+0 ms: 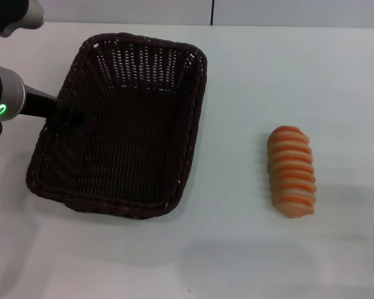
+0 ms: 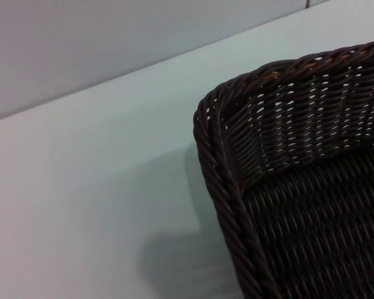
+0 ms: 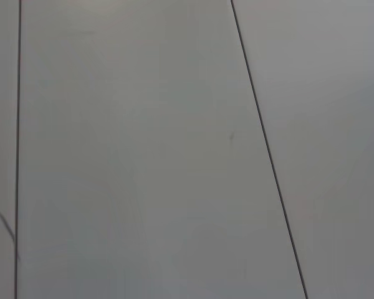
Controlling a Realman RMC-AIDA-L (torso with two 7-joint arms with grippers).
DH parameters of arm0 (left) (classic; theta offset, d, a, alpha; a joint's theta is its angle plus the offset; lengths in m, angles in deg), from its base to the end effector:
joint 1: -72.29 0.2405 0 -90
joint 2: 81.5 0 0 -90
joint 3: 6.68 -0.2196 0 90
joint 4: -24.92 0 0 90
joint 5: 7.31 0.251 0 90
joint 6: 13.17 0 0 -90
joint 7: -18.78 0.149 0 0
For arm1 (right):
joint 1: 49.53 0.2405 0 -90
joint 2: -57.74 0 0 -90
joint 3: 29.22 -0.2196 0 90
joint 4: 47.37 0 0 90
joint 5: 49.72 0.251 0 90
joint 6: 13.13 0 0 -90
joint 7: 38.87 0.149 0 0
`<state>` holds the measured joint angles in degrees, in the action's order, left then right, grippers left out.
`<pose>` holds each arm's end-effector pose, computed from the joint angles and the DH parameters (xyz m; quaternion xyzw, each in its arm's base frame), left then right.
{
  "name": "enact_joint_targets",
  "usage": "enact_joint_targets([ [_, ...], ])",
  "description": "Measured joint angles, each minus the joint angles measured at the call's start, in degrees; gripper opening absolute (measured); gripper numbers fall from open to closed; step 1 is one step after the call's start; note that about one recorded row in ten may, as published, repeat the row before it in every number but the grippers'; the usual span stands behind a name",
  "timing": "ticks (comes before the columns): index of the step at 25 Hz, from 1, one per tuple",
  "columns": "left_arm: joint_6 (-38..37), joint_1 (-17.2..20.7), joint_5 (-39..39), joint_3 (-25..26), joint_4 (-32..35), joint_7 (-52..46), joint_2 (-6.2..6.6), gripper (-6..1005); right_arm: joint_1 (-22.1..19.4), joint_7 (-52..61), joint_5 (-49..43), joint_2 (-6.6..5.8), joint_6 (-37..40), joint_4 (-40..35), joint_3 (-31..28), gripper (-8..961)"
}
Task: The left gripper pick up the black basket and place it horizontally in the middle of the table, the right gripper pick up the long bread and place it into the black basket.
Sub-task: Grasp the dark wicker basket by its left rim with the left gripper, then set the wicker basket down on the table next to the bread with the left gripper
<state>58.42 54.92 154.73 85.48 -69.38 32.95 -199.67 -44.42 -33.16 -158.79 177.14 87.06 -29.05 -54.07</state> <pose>-0.1722 0.3773 0.0559 -0.8263 -0.3830 0.1155 0.3966 0.3240 0.2042 -0.0056 -0.5723 0.1866 0.4275 0.6744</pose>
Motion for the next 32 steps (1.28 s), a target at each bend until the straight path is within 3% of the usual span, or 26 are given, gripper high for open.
enact_joint_targets([
  [11, 0.3, -0.9, 1.2, -0.6, 0.9, 1.7, 0.0, 411, 0.1, 0.0, 0.0, -0.05, 0.0, -0.3, 0.0, 793],
  [16, 1.1, -1.3, -4.2, 1.2, 1.0, 8.2, 0.07, 311, 0.3, 0.0, 0.1, -0.05, 0.0, -0.3, 0.0, 791],
  [21, 2.8, -3.0, -11.3, 7.3, 1.0, 18.5, 0.16, 266, 0.4, 0.0, 0.2, -0.09, -0.1, -0.3, 0.0, 790],
  [24, 6.7, -7.0, -16.3, 14.6, 2.0, 27.2, 0.17, 262, 0.3, 0.0, 0.2, -0.1, -0.1, -0.3, 0.0, 789],
  [27, 6.7, -7.0, -16.3, 14.6, 2.0, 27.2, 0.17, 242, 0.1, 0.0, 0.1, -0.12, 0.0, -0.3, 0.0, 788],
  [28, 8.9, -9.2, -17.6, 17.9, 3.0, 29.8, 0.17, 235, 0.0, 0.0, 0.0, -0.11, 0.1, -0.3, 0.0, 788],
  [30, 8.9, -9.2, -17.6, 17.9, 3.0, 29.8, 0.17, 222, -0.1, 0.0, 0.0, -0.11, 0.3, -0.3, 0.0, 787],
  [31, 18.4, -17.9, -21.1, 29.3, 9.7, 39.7, 0.29, 215, -0.2, 0.0, 0.0, -0.1, 0.4, -0.3, 0.0, 787],
  [32, 21.3, -20.5, -21.7, 31.7, 12.3, 42.7, 0.44, 208, -0.3, 0.1, 0.0, -0.09, 0.4, -0.3, 0.0, 787],
])
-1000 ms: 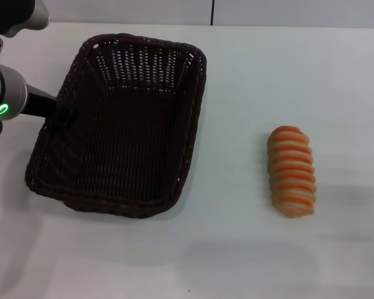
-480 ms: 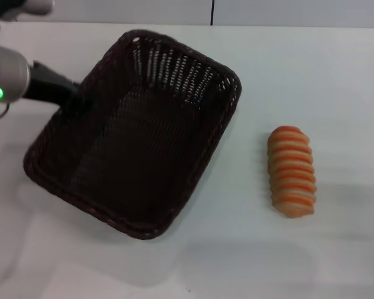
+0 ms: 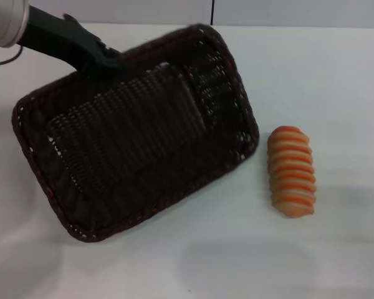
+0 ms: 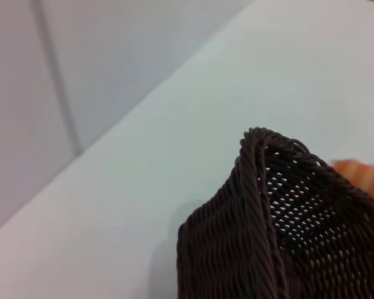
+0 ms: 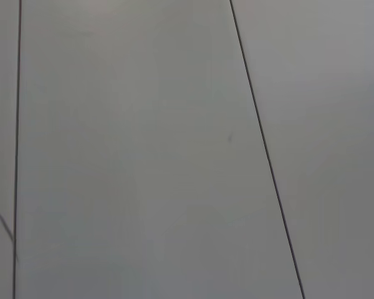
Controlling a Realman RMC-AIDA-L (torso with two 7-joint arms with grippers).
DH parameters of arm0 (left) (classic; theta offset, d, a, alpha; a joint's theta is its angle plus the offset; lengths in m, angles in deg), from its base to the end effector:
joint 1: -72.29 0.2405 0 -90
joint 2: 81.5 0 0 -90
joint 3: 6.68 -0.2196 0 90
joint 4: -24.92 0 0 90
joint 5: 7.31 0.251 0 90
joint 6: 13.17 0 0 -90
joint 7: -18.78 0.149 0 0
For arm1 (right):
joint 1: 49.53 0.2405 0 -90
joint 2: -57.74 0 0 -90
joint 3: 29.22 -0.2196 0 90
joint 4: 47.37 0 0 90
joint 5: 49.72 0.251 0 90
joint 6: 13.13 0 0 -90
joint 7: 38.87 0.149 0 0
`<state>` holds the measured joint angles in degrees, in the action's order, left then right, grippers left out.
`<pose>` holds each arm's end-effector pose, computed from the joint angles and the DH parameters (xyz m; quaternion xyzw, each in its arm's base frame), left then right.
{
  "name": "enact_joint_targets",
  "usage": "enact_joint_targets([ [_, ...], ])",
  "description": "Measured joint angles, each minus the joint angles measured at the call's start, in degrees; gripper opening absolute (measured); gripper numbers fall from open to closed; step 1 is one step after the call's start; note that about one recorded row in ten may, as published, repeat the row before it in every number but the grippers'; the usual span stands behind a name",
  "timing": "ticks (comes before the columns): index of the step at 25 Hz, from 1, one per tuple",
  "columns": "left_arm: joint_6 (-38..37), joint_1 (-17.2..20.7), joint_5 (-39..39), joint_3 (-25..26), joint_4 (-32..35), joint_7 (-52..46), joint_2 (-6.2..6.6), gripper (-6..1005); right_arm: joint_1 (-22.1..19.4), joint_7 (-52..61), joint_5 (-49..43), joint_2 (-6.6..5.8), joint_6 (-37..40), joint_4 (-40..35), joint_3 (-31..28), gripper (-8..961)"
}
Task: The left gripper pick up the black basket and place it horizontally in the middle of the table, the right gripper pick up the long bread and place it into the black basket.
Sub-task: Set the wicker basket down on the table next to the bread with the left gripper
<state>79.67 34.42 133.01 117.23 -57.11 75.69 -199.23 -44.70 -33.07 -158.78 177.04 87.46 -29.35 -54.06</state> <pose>-0.1262 0.4022 0.1113 -0.9531 -0.1993 0.0379 0.2245 0.3257 0.2019 -0.0038 -0.5719 0.1845 0.4259 0.6765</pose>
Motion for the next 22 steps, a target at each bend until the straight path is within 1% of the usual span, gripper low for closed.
enact_joint_targets([
  [1, 0.0, 0.0, 0.0, 0.0, 0.0, 0.0, 0.0, 207, 0.0, 0.2, 0.0, 0.0, 0.0, 0.0, 0.0, 786],
  [2, 3.9, -3.7, -0.5, 0.9, 4.6, 3.4, 0.92, 206, -0.1, 0.3, 0.0, 0.01, 0.0, 0.0, 0.1, 786],
  [3, 3.9, -3.7, -0.5, 0.9, 4.6, 3.4, 0.92, 205, -0.1, 0.3, 0.0, 0.01, 0.0, 0.0, 0.1, 786],
  [5, 6.4, -5.9, -0.9, 1.0, 7.4, 5.6, 1.45, 204, -0.1, 0.6, 0.0, 0.02, 0.1, 0.0, 0.3, 785],
  [7, 6.4, -5.9, -0.9, 1.0, 7.4, 5.6, 1.45, 202, 0.0, 0.7, 0.0, 0.03, 0.1, 0.0, 0.6, 785],
  [8, 7.9, -8.1, -1.2, 1.0, 10.2, 7.8, 1.98, 201, 0.0, 0.7, 0.0, 0.04, 0.1, 0.0, 0.7, 784],
  [9, 8.3, -9.2, -1.3, 0.8, 11.6, 8.8, 2.38, 200, 0.1, 0.7, 0.0, 0.05, 0.1, 0.0, 0.7, 784],
  [10, 8.7, -9.9, -1.2, 0.6, 12.6, 9.7, 2.67, 199, 0.1, 0.7, 0.0, 0.05, 0.1, 0.0, 0.7, 784],
  [12, 8.7, -9.9, -1.2, 0.6, 12.6, 9.7, 2.67, 199, 0.1, 0.7, 0.0, 0.05, 0.1, 0.0, 0.7, 783],
  [13, 9.1, -11.4, -1.1, 0.4, 14.7, 10.8, 3.23, 199, 0.1, 0.7, 0.0, 0.05, 0.1, 0.0, 0.7, 783],
  [14, 9.1, -11.4, -1.1, 0.4, 14.7, 10.8, 3.23, 200, 0.1, 0.7, -0.1, 0.05, 0.1, 0.0, 0.8, 783],
  [15, 8.9, -12.4, -0.6, 0.1, 16.5, 11.4, 3.56, 200, 0.1, 0.7, -0.1, 0.05, 0.1, 0.0, 0.8, 782],
  [18, 8.9, -12.4, -0.6, 0.1, 16.5, 11.4, 3.56, 200, 0.1, 0.7, -0.1, 0.05, 0.0, 0.0, 0.8, 781],
  [19, 8.7, -13.1, -0.1, -0.3, 18.2, 12.0, 3.69, 200, 0.2, 0.7, -0.1, 0.05, -0.1, 0.0, 0.8, 781],
  [20, 6.7, -14.9, 4.4, -1.4, 22.3, 12.8, 3.44, 201, 0.2, 0.7, -0.1, 0.05, -0.1, 0.0, 0.8, 781],
  [21, 6.0, -15.1, 5.5, -1.6, 22.8, 13.0, 3.14, 201, 0.3, 0.7, -0.1, 0.05, -0.1, -0.1, 1.0, 781],
  [22, 6.0, -15.1, 5.5, -1.6, 22.8, 13.0, 3.14, 201, 0.3, 0.7, -0.1, 0.05, -0.1, -0.1, 1.1, 780],
])
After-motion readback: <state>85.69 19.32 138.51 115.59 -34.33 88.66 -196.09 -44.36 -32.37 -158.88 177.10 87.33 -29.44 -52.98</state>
